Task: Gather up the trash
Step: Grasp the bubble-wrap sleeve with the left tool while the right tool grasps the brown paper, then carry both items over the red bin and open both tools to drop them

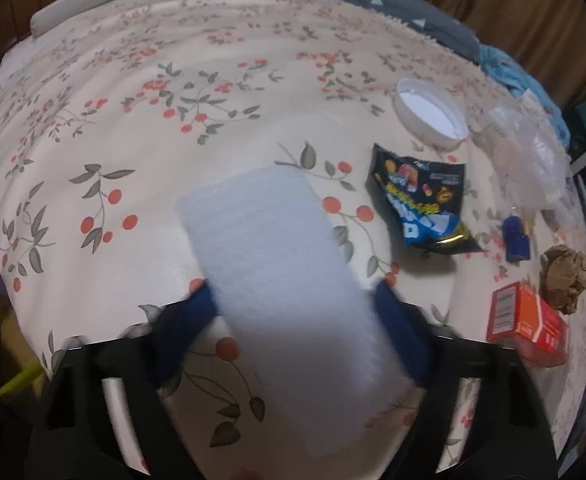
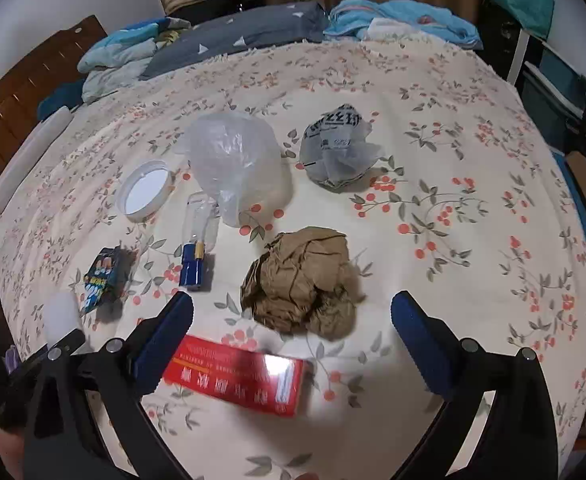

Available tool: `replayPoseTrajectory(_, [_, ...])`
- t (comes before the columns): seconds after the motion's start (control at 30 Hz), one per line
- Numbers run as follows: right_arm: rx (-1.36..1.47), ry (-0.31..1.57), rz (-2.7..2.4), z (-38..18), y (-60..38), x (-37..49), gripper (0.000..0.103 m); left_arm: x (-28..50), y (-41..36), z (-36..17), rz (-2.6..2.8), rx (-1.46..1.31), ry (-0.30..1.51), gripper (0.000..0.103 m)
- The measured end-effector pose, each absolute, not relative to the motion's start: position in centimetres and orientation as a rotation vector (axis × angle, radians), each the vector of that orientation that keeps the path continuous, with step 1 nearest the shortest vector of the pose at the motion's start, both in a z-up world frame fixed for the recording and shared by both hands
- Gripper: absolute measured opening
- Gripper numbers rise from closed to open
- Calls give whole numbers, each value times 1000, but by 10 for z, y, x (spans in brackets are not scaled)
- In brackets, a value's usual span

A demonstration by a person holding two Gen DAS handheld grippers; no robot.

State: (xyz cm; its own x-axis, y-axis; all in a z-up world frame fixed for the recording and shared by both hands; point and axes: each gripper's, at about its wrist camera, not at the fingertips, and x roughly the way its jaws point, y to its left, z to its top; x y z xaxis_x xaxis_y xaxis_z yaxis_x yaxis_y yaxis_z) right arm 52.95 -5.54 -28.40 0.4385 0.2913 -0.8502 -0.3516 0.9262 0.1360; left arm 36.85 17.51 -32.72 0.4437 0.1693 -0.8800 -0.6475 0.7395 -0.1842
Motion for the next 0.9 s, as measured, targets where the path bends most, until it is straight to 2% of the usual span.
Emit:
replayPoseTrajectory(0.03, [-61,1048,390,-287,-54,532,98,368,173,-325,521,-547,984,48])
replayPoseTrajectory(0.1, [-53,1059,371,-294,-51,538,98,366,172,-322,490,-556,976,35])
replayPoseTrajectory(0.13, [-48,1068,364,-297,-50,540,98,365,171,-322,484,-562,974,25])
replayPoseTrajectory(0.17, [-43,1081,356,-302,-49,543,98,363,171,-321,472,-571,969,21])
replayPoseTrajectory(0.23, [-33,1114,349,-311,-47,551,95,358,170,-318,450,-587,956,21])
replayPoseTrajectory(0.3, [-40,1134,343,-318,-46,556,69,352,167,-314,419,-597,941,21])
replayPoseTrajectory(0.4, [-35,1139,351,-319,-47,559,59,341,161,-302,371,-588,909,19])
replayPoseTrajectory(0.57, [-77,1062,387,-295,-52,544,52,318,151,-280,300,-570,869,19])
replayPoseTrajectory(0.9, [-45,853,524,-201,-98,445,51,262,124,-236,172,-546,813,19])
